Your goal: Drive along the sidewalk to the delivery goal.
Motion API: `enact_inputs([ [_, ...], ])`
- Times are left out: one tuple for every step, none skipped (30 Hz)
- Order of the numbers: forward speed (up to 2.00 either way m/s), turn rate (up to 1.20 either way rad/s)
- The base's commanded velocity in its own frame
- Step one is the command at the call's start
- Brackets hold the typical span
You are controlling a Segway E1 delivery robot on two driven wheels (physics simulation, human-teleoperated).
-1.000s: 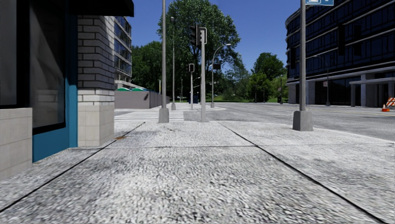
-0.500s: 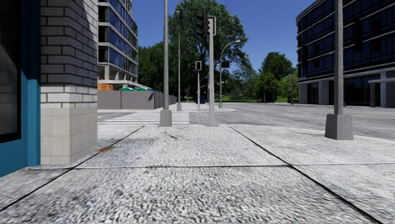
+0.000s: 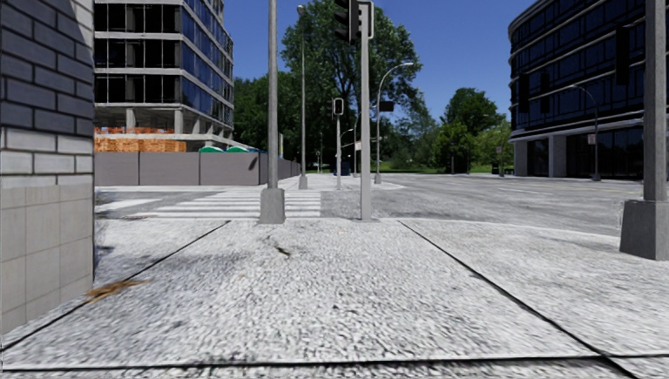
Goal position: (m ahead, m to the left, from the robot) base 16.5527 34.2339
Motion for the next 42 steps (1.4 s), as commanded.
enact_inputs([
  [2.00, 0.74],
  [2.00, 0.75],
  [2.00, 0.76],
  [2.00, 0.64],
  [2.00, 0.18],
  [2.00, 0.18],
  [2.00, 0.04],
  [2.00, 0.00],
  [2.00, 0.00],
  [2.00, 0.00],
  [2.00, 0.00],
  [2.00, 0.00],
  [2.00, 0.00],
  [2.00, 0.00],
  [2.00, 0.00],
  [2.00, 0.00],
  [2.00, 0.00],
  [2.00, 0.12],
  [2.00, 0.12],
  [2.00, 0.30],
  [2.00, 0.47],
  [2.00, 0.64],
  [2.00, 0.75],
  [2.00, 0.75],
  [2.00, 0.83],
  [2.00, 0.87],
  [2.00, 0.88],
  [2.00, 0.89],
  [2.00, 0.89],
  [2.00, 0.89],
  [2.00, 0.89],
  [2.00, 0.89],
  [2.00, 0.89],
  [2.00, 0.89],
  [2.00, 0.89],
  [2.00, 0.89],
  [2.00, 0.72],
  [2.00, 0.50],
  [2.00, 0.21],
  [2.00, 0.04],
  [2.00, 0.00],
  [2.00, 0.00],
])
